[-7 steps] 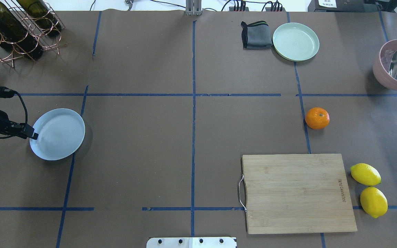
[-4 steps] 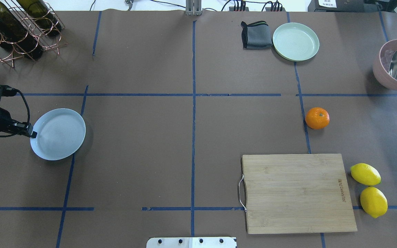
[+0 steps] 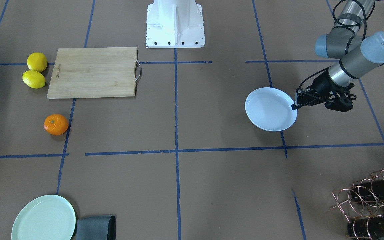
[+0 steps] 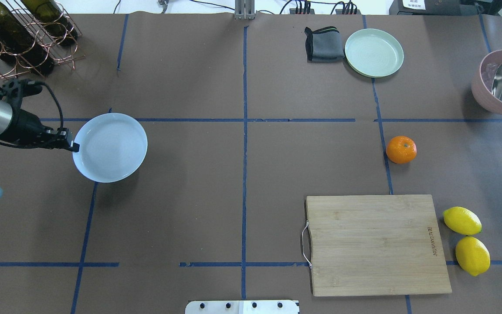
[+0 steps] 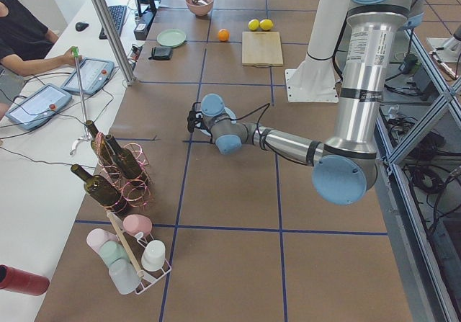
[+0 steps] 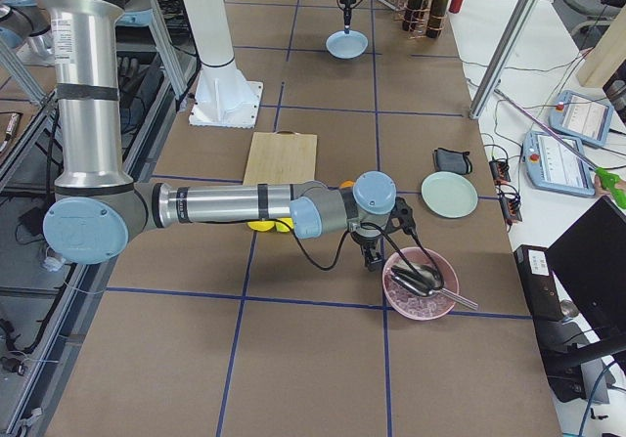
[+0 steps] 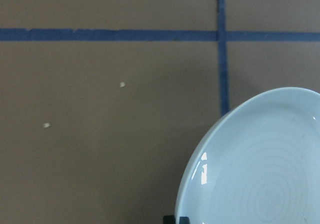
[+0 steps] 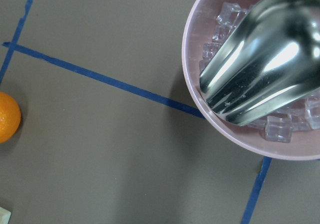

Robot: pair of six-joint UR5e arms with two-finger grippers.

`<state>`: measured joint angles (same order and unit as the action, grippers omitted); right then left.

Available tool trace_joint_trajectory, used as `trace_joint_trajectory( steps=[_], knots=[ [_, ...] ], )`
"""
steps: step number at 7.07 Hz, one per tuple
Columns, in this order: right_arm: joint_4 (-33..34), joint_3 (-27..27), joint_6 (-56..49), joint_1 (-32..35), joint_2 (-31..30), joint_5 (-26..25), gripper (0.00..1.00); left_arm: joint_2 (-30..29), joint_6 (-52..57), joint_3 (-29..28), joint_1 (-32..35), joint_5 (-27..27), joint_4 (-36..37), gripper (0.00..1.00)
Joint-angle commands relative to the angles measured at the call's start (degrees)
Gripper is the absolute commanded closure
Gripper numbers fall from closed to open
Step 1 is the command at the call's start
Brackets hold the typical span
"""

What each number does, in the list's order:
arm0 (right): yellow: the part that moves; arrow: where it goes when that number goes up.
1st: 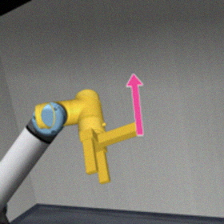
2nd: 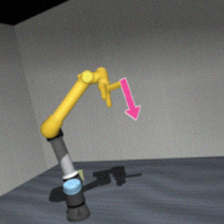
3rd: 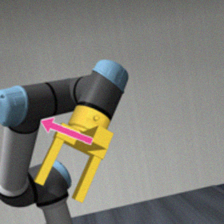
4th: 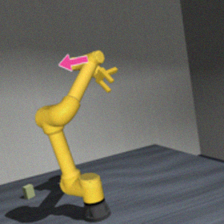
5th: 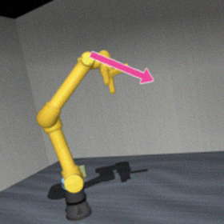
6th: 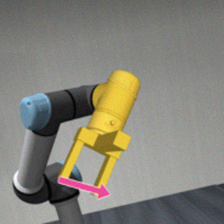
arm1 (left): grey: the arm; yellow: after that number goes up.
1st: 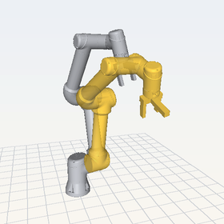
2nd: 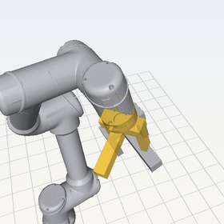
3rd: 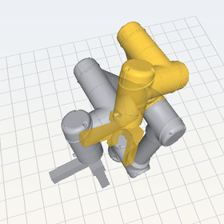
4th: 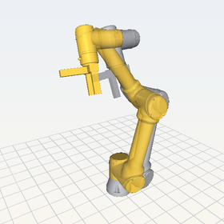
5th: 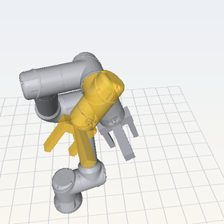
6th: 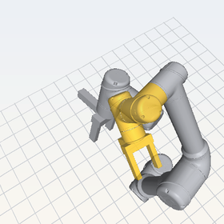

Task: Pick orange to plate
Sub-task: 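Slide the pale blue plate with the left gripper toward the table center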

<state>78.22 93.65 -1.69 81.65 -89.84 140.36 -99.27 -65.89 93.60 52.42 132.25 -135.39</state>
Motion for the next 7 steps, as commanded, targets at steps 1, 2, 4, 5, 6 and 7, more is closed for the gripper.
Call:
trace_joint_trajectory(
  steps=[1, 2, 4, 5, 6, 7],
  knots=[
    [0.0, 1.01, 1.25, 0.0, -0.5, 0.01, 0.0, -10.02, -14.13, -0.6, -5.88, -0.58, 0.3, 1.0],
    [0.0, 1.19, 1.25, 0.0, -0.51, 0.01, 0.0, -12.93, -19.05, -1.22, -10.28, -1.46, 0.47, 1.0],
    [0.0, 1.54, 1.34, 0.0, -0.51, 0.09, 0.0, -21.1, -25.14, -7.52, -18.46, -12.23, 0.91, 1.0],
    [0.0, 1.54, 1.34, 0.0, -0.59, 0.09, 0.0, -21.75, -25.25, -9.03, -19.72, -14.19, 1.0, 1.0],
    [0.0, 1.71, 1.34, 0.0, -0.94, 0.09, 0.0, -21.32, -25.17, -9.31, -21.21, -15.95, 1.18, 1.0],
    [0.0, 1.8, 1.34, 0.0, -1.12, 0.09, 0.0, -21.66, -25.25, -9.05, -21.31, -16.75, 1.18, 1.0]
  ],
)
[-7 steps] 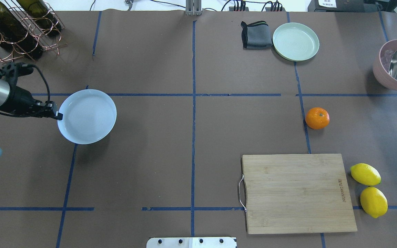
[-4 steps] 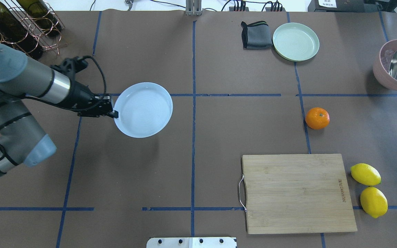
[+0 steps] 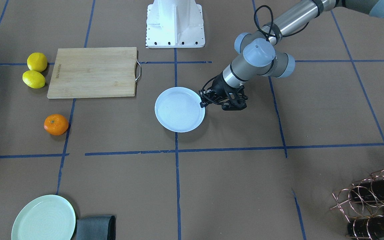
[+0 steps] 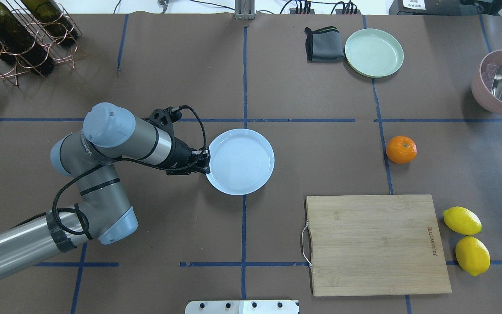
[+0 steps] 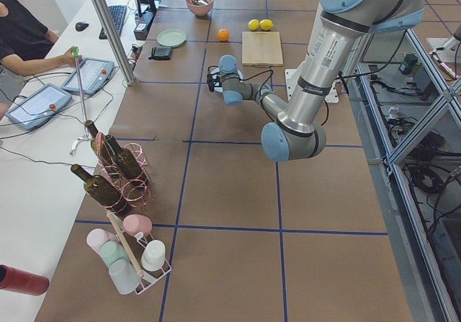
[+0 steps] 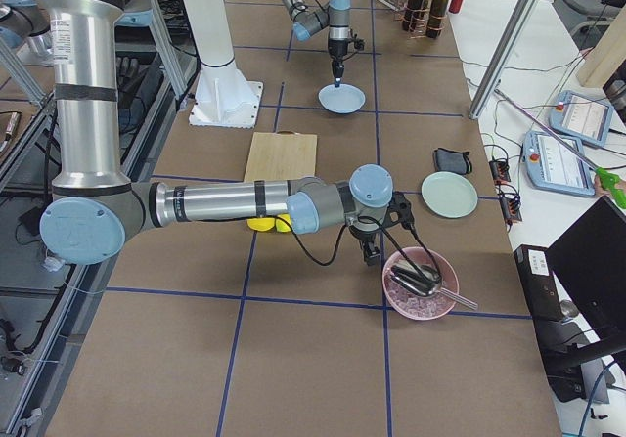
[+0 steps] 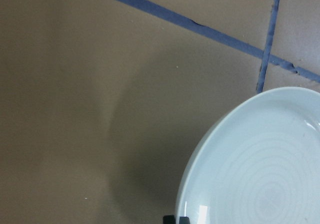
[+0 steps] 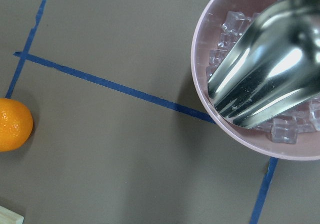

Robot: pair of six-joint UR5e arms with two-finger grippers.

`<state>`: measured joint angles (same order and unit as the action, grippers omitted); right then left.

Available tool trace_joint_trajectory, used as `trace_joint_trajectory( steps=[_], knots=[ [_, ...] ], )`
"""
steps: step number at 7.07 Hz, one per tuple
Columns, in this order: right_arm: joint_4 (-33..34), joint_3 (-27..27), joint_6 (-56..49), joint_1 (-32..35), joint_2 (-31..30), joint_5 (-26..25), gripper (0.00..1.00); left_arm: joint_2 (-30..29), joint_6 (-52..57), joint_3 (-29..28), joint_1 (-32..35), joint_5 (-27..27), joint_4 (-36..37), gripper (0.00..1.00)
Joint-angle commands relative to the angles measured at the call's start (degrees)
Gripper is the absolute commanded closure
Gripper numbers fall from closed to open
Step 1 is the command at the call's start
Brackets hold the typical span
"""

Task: Pick orange to plate
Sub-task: 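Slide the pale blue plate with the left gripper toward the table center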

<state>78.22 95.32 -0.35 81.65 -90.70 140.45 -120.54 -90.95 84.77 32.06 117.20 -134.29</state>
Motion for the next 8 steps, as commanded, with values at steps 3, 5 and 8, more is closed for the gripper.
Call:
trace_joint_trajectory(
  steps=[3, 5, 8],
  knots=[
    [0.0, 0.65, 0.09, 0.0, -0.27, 0.18, 0.0, -0.49, 0.16, 0.3, -1.12, -1.89, -0.18, 0.39],
    [-0.7, 3.71, 9.96, -2.79, -0.1, 0.09, 0.0, 0.99, -0.11, 7.81, -0.6, -1.89, -0.45, 0.12],
    [-17.59, 5.31, 38.65, -10.79, 0.35, -0.52, 0.0, 3.38, -0.37, 14.02, -0.06, -2.93, -0.54, 0.08]
  ],
)
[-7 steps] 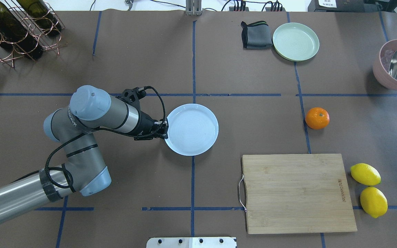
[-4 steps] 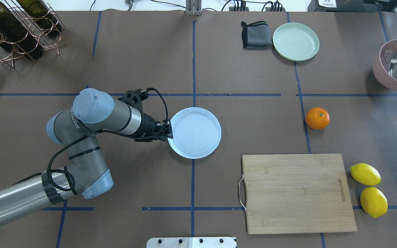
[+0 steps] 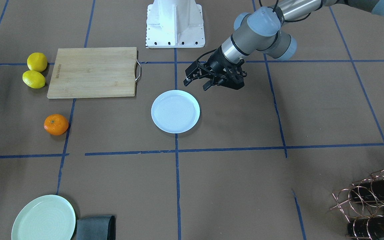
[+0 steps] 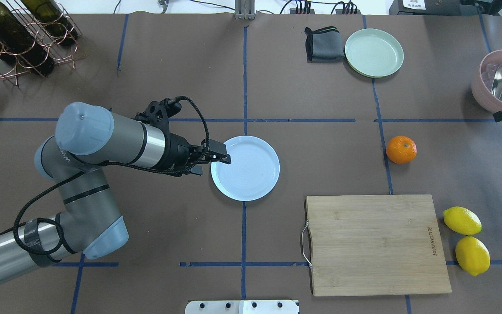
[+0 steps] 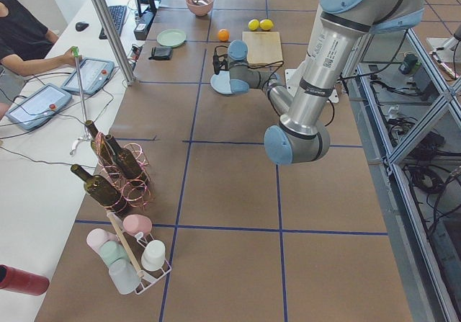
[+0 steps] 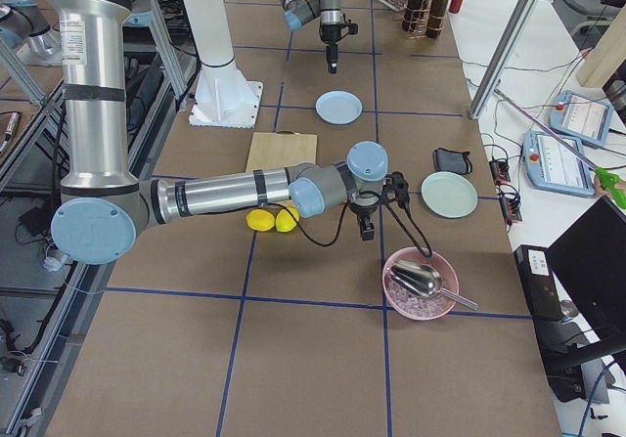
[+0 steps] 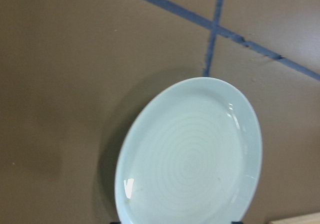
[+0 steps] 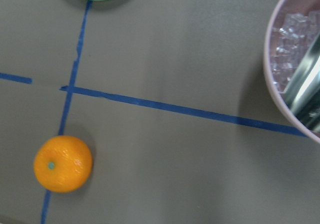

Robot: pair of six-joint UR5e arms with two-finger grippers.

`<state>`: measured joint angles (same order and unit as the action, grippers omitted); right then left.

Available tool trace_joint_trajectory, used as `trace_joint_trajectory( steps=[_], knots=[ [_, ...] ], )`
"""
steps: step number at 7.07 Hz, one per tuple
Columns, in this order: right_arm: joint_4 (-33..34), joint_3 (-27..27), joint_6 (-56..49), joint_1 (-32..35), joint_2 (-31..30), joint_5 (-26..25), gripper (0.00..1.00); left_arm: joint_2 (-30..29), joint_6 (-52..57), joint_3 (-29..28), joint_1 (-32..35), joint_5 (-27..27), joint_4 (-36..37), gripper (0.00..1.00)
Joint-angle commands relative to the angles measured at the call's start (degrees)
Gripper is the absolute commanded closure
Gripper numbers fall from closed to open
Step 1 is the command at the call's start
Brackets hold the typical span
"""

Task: Pick orange to plate
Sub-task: 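Slide the pale blue plate with the left gripper toward the table center, then grasp the orange with the right gripper while the left gripper holds the plate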

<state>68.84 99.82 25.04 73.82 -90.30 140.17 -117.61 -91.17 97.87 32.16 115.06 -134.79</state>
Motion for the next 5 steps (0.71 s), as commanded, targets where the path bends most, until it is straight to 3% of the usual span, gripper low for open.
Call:
trace_joint_trajectory(
  steps=[1, 4, 5],
  knots=[
    [-8.98, 2.38, 21.81, -7.5, 0.21, -3.73, 0.0, 0.62, -0.15, 1.27, -0.08, -1.75, -0.03, 0.08],
    [-8.37, 3.72, 26.96, -21.83, 2.4, -21.46, 0.0, 0.71, -0.07, 0.92, -0.25, -1.85, -0.03, 0.08],
    [-6.46, 3.11, 29.95, -22.49, 4.32, -22.47, 0.0, 0.71, -0.07, 0.92, -0.25, -1.85, -0.03, 0.08]
  ],
)
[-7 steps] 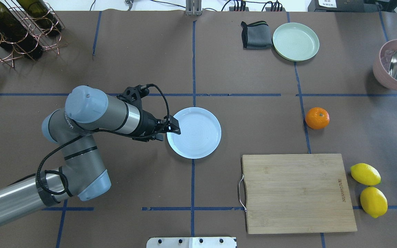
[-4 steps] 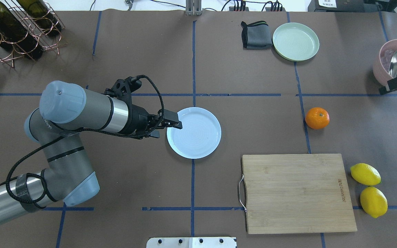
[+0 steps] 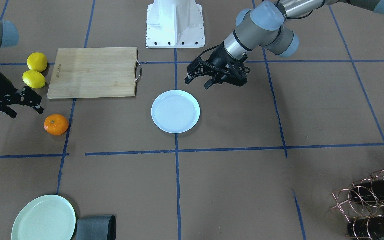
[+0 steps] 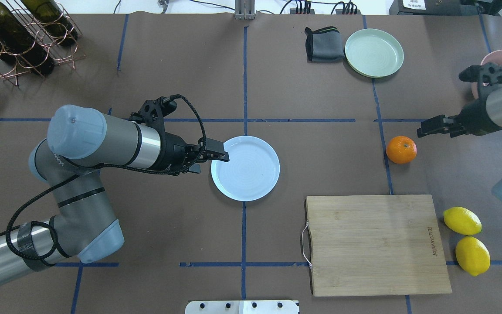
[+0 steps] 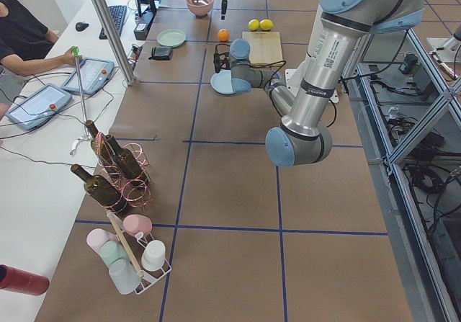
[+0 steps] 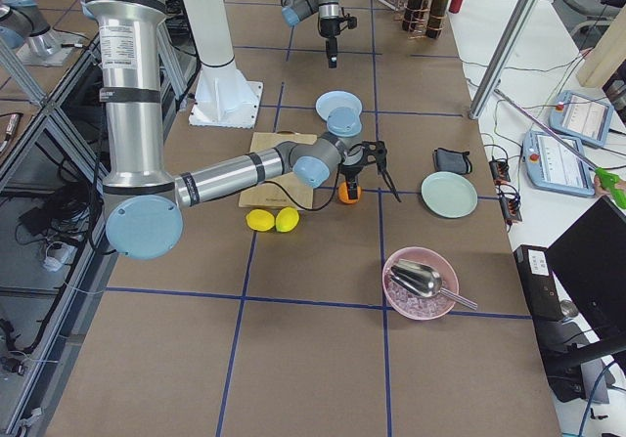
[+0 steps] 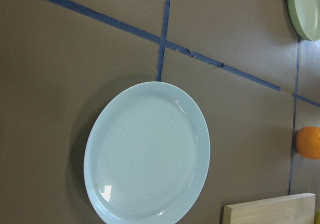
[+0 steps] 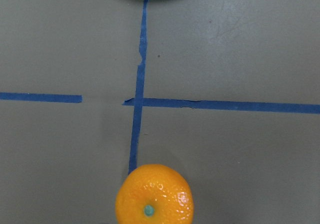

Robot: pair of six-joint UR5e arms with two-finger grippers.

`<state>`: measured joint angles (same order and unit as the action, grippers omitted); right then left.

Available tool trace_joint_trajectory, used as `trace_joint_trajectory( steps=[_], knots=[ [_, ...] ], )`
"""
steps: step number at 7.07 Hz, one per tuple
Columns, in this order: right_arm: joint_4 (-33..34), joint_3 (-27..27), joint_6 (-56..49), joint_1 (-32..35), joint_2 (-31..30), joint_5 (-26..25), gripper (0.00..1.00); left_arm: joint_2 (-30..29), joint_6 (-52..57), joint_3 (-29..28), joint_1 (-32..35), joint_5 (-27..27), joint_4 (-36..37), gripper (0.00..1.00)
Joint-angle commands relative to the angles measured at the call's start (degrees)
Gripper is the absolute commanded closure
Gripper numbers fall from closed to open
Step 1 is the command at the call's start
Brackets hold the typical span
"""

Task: Pick orange to plate
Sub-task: 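Grasp the orange with the right gripper while the left gripper holds the plate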

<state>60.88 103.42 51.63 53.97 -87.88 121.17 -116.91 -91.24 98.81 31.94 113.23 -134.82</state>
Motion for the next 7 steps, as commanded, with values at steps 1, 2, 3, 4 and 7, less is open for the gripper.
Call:
trace_joint_trajectory(
  steps=[1, 2, 3, 4, 7],
  knots=[
    [7.09, -0.76, 4.26, -4.04, 4.7, -6.1, 0.0, 0.02, 0.01, -0.02, -0.04, -0.55, 0.0, 0.08],
    [10.8, -0.94, 4.27, -5.18, 6.65, -7.78, 0.0, 0.02, 0.01, -0.11, -0.12, -0.9, 0.0, 0.08],
    [10.66, -2.42, 4.36, -5.45, 6.93, -7.97, 0.0, 0.02, 0.1, -0.19, -0.12, -0.9, 0.0, 0.08],
    [10.66, -3.22, 4.27, -5.54, 6.93, -7.97, 0.0, 0.02, 0.18, -0.54, -0.12, -0.9, 0.0, 0.08],
    [10.22, -5.07, 4.36, -7.03, 7.02, -7.97, 0.0, -0.07, 0.45, -0.63, -0.12, -2.4, 0.0, 0.08]
  ],
)
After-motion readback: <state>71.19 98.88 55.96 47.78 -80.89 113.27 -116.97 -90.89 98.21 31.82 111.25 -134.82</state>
